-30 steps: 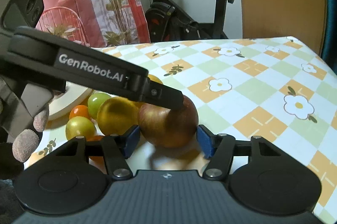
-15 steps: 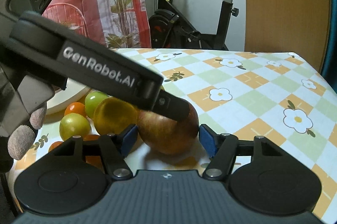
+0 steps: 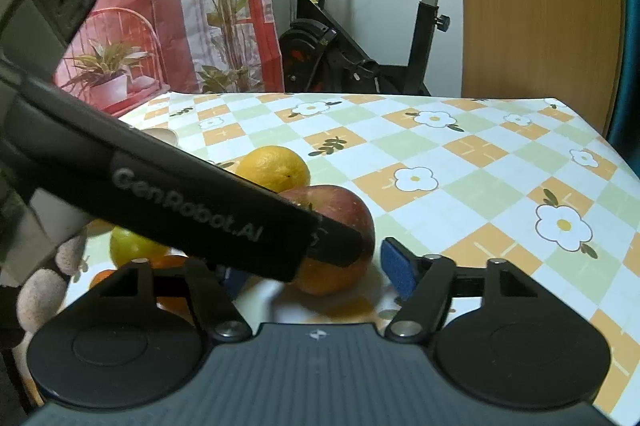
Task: Organize fruits
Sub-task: 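Close the left gripper on the red apple while the right gripper clamps it too, then carry the red apple onto the beige plate and open both grippers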
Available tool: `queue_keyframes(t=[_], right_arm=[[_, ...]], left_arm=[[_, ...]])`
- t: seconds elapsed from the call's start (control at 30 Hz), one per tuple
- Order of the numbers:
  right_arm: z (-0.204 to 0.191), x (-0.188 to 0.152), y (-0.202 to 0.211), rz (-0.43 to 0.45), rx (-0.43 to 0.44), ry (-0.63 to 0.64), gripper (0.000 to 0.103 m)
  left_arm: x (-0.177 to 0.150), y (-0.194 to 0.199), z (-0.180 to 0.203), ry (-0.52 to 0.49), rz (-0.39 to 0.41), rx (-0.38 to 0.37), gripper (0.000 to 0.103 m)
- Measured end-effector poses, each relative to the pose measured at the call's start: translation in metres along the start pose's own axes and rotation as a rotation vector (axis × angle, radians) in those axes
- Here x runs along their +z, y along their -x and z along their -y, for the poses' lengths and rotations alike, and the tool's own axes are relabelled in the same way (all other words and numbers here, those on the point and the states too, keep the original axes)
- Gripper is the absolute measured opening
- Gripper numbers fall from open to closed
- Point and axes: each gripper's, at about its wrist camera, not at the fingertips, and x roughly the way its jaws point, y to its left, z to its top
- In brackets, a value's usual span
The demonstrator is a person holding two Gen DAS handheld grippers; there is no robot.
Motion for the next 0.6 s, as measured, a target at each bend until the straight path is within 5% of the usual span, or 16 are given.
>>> queue_keyframes(t=[0.6], right_arm=[[0.0, 0.02, 0.012, -0.002, 0.046, -0.061, 0.068]], left_arm=[[0.005, 0.031, -0.006, 0.024, 0.055, -0.035, 0.066]])
